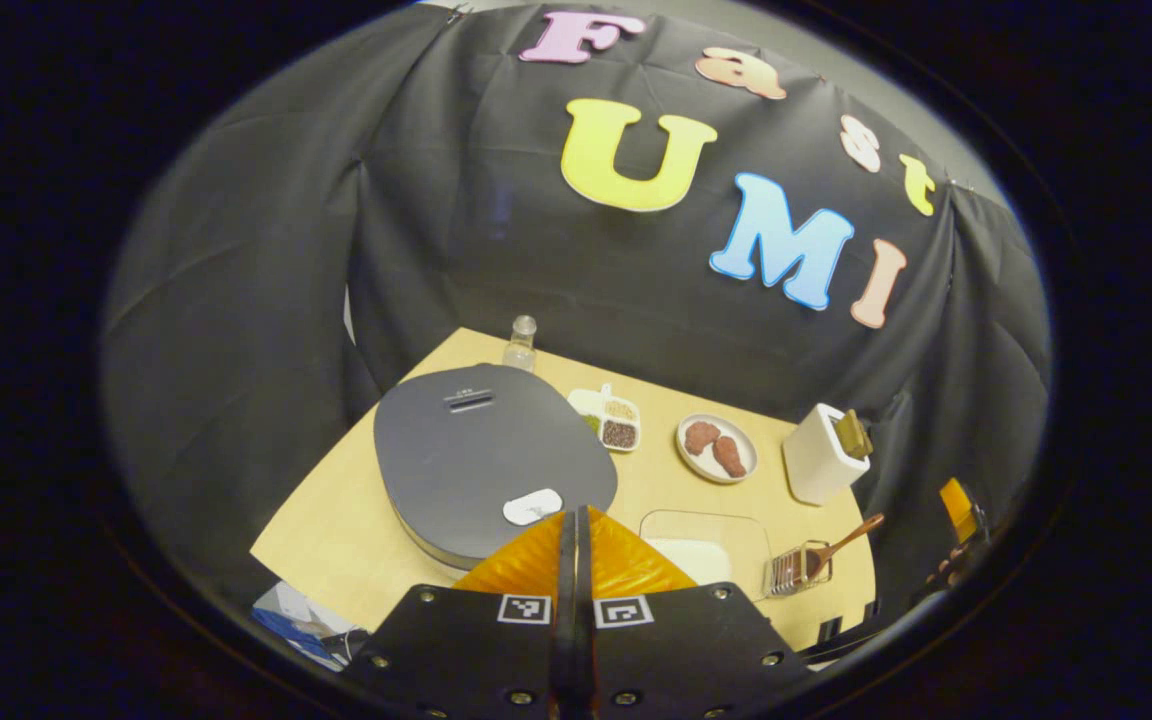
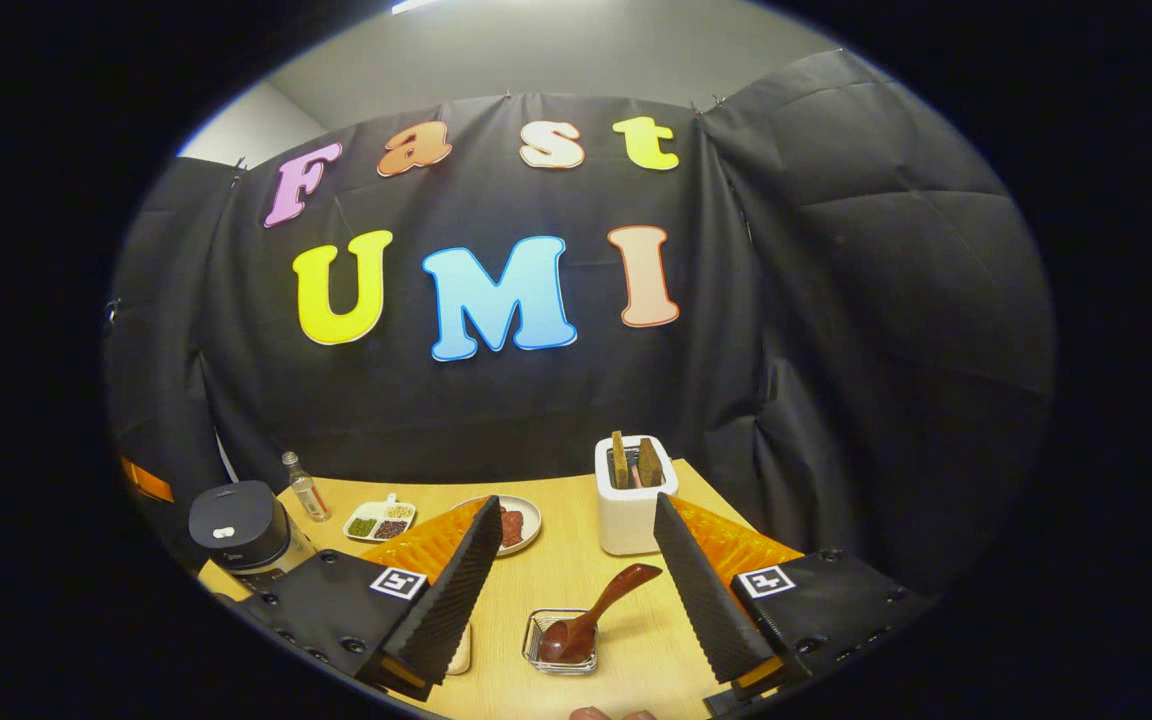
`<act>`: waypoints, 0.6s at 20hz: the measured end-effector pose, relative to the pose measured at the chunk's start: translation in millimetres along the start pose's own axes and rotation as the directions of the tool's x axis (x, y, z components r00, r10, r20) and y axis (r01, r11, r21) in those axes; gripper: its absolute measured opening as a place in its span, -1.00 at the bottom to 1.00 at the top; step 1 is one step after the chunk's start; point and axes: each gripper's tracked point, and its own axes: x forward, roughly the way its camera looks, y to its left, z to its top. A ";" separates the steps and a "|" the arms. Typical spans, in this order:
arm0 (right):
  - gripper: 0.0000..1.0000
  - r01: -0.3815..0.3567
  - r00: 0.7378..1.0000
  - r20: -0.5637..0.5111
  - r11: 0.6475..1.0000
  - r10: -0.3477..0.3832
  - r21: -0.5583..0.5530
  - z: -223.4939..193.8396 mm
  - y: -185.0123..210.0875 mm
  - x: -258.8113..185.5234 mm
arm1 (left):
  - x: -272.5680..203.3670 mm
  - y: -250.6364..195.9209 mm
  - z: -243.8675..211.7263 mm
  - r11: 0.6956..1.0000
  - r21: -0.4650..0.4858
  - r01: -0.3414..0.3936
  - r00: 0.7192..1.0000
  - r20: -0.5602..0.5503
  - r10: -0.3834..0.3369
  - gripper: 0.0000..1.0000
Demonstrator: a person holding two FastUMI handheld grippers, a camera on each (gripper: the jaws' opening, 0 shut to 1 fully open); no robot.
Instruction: Close the left gripper, press the button to open the rice cooker; take a wooden spoon from the chopstick holder with the right hand, scoop a spoonful of rice and pour it into the rice cooker, then put the wooden spoon back into the chopstick holder.
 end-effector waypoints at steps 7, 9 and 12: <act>0.94 0.083 0.995 -0.049 0.997 -0.083 0.001 -32.5 37.1 -33.0 | 70.7 20.3 -17.8 0.994 0.031 0.103 0.987 -0.124 -0.098 -0.97; 0.86 0.106 0.993 -0.055 0.994 -0.105 0.014 -38.6 43.9 -43.1 | 81.5 20.5 -22.5 0.990 0.060 0.128 0.983 -0.143 -0.118 -0.96; 0.94 0.123 0.990 -0.068 0.992 -0.122 0.012 -52.8 58.8 -54.8 | 91.7 26.2 -28.0 0.983 0.094 0.161 0.974 -0.175 -0.142 -0.96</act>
